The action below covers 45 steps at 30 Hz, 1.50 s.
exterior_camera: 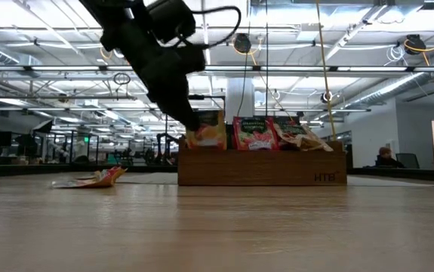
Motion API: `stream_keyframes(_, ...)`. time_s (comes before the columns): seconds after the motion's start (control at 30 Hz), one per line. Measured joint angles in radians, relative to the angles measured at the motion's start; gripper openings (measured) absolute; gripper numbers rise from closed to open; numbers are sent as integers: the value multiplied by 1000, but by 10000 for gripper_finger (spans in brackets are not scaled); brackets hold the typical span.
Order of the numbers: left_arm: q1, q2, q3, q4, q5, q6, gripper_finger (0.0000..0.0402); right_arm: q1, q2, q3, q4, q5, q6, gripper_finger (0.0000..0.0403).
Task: Pick & Place Tea
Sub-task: Put the yellow tea bag into the left section of the wooden organizer
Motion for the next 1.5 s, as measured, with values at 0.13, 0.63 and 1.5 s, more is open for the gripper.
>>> stream_keyframes(0.13,-4,61,6,15,17,6,0,0,0,0,1,1,0,190)
stream_keyframes(0.63,19,35,18,16,26,-31,76,0,1,-3,0,1,16,186)
stream_keyframes(1.5,53,-406,18,-405,-193,-493,127,-9,56,-3,140,81,5,199)
